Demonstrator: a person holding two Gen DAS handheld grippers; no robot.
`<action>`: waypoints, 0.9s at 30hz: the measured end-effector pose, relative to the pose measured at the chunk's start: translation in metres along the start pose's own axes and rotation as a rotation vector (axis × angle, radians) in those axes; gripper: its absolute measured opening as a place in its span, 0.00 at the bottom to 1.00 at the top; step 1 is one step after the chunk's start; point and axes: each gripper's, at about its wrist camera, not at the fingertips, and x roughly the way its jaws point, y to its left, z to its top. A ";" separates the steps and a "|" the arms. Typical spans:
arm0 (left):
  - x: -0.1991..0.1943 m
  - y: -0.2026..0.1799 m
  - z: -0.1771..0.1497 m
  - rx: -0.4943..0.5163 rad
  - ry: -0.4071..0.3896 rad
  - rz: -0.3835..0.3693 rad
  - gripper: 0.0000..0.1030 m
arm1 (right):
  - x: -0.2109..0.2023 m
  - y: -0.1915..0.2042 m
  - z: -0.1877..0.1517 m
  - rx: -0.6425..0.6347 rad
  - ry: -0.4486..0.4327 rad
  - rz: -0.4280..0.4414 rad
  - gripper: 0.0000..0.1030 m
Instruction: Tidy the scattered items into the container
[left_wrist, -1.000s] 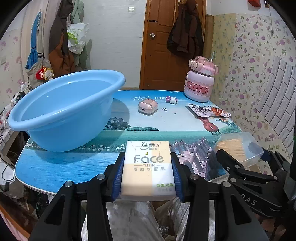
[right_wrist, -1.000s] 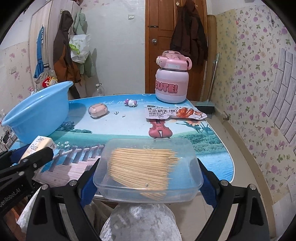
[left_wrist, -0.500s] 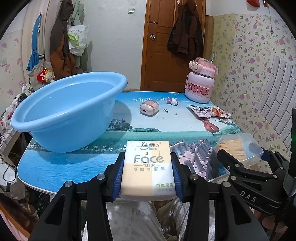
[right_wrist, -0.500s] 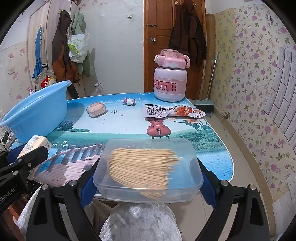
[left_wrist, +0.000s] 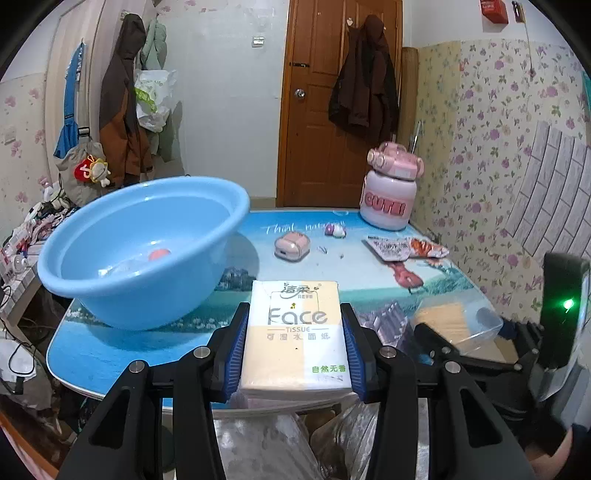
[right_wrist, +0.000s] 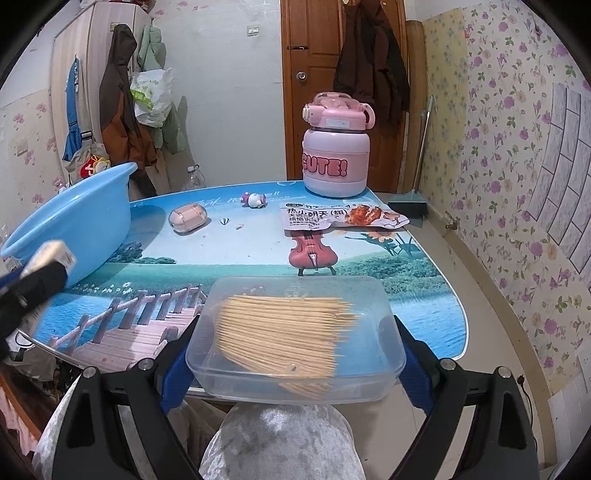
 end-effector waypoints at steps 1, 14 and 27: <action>-0.002 0.001 0.002 -0.002 -0.004 -0.001 0.43 | 0.000 0.000 0.000 -0.003 -0.003 0.000 0.90; -0.021 0.023 0.022 -0.030 -0.062 0.019 0.43 | -0.010 0.007 0.015 -0.009 -0.036 0.020 0.90; -0.031 0.079 0.047 -0.096 -0.109 0.132 0.43 | -0.039 0.045 0.067 -0.056 -0.137 0.124 0.90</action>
